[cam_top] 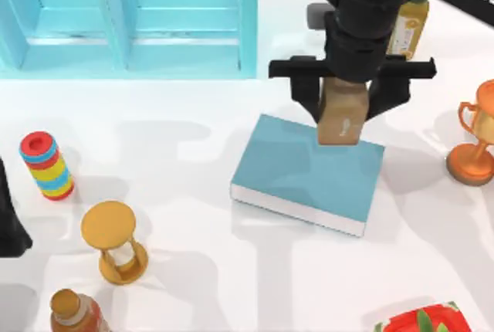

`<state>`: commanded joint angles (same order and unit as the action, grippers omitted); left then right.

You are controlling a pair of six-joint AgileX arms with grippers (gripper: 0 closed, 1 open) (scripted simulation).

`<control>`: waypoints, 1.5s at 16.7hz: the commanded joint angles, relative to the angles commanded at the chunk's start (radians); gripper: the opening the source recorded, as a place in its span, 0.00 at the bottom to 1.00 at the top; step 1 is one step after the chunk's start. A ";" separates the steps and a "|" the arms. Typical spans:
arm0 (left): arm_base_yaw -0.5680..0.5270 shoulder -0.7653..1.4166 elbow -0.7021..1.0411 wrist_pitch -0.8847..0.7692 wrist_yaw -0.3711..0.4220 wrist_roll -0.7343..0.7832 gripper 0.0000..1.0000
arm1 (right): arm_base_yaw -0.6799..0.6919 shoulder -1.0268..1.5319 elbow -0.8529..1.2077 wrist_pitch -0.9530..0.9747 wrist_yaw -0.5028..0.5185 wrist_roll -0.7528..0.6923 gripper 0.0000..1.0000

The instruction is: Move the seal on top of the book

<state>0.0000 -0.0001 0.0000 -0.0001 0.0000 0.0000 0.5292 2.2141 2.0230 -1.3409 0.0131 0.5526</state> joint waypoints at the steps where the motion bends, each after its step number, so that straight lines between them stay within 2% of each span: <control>1: 0.000 0.000 0.000 0.000 0.000 0.000 1.00 | 0.026 0.027 0.011 0.002 -0.003 0.026 0.00; 14: 0.000 0.000 0.000 0.000 0.000 0.000 1.00 | 0.057 0.063 0.043 -0.017 -0.008 0.059 0.00; 25: 0.000 0.000 0.000 0.000 0.000 0.000 1.00 | 0.057 0.063 0.043 -0.017 -0.008 0.059 0.83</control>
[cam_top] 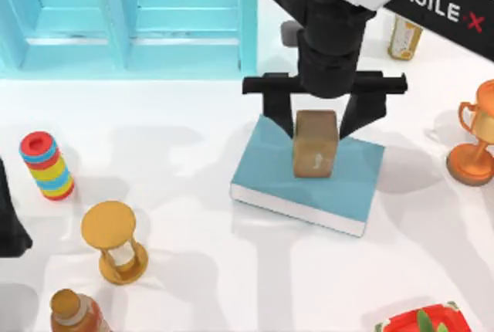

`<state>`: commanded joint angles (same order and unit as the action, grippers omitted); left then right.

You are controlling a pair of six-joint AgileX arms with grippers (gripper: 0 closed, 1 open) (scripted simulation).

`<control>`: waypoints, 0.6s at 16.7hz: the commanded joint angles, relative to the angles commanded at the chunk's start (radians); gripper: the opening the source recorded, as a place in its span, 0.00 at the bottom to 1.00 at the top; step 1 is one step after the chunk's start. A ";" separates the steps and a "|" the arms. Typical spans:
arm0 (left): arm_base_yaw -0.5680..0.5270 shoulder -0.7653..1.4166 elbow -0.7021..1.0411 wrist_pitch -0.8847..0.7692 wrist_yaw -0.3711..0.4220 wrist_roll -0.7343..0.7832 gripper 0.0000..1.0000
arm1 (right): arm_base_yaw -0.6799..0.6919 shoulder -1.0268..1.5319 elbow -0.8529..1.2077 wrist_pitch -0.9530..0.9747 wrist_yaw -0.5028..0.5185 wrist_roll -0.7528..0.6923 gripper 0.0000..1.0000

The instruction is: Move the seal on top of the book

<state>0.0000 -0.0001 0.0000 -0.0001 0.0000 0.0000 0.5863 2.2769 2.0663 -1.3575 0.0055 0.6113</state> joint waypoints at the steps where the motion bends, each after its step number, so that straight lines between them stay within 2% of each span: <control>1: 0.000 0.000 0.000 0.000 0.000 0.000 1.00 | 0.000 0.000 0.000 0.000 0.000 0.000 0.90; 2: 0.000 0.000 0.000 0.000 0.000 0.000 1.00 | 0.000 0.000 0.000 0.000 0.000 0.000 0.98; 3: 0.000 0.000 0.000 0.000 0.000 0.000 1.00 | 0.000 0.000 0.000 0.000 0.000 0.000 1.00; 10: 0.000 0.000 0.000 0.000 0.000 0.000 1.00 | 0.000 0.000 0.000 0.000 0.000 0.000 1.00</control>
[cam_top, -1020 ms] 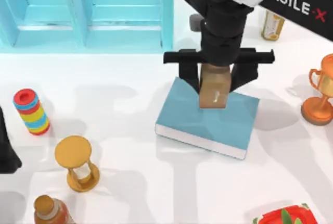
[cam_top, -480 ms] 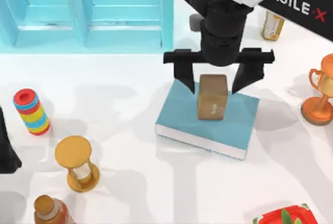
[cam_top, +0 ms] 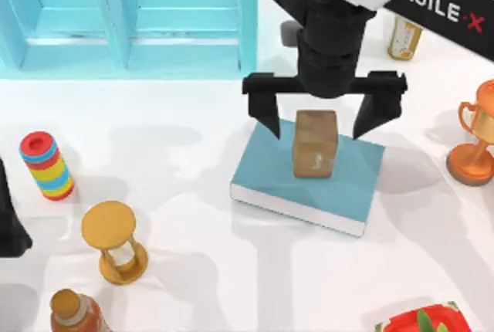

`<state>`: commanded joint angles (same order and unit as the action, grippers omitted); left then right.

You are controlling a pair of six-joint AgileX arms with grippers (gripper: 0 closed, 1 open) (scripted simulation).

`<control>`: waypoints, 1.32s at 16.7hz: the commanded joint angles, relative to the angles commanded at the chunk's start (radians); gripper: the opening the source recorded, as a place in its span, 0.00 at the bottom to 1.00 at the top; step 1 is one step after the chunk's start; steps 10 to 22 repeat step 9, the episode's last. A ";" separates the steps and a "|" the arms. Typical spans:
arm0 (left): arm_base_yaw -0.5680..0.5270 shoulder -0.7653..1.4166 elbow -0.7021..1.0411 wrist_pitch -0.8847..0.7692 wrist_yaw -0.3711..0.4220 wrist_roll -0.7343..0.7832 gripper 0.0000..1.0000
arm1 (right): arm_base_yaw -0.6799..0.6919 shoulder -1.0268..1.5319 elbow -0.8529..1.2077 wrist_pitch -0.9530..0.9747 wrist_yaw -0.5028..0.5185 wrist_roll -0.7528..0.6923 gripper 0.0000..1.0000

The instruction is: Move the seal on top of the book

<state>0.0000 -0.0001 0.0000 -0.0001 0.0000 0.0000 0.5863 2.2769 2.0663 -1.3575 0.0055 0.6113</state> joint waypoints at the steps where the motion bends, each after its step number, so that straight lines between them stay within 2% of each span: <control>1: 0.000 0.000 0.000 0.000 0.000 0.000 1.00 | -0.002 0.000 0.000 0.000 0.000 0.000 1.00; 8: 0.000 0.000 0.000 0.000 0.000 0.000 1.00 | -0.002 0.014 0.138 -0.123 0.000 -0.001 1.00; 22: 0.000 0.000 0.000 0.000 0.000 0.000 1.00 | -0.002 0.015 0.145 -0.129 0.000 -0.001 1.00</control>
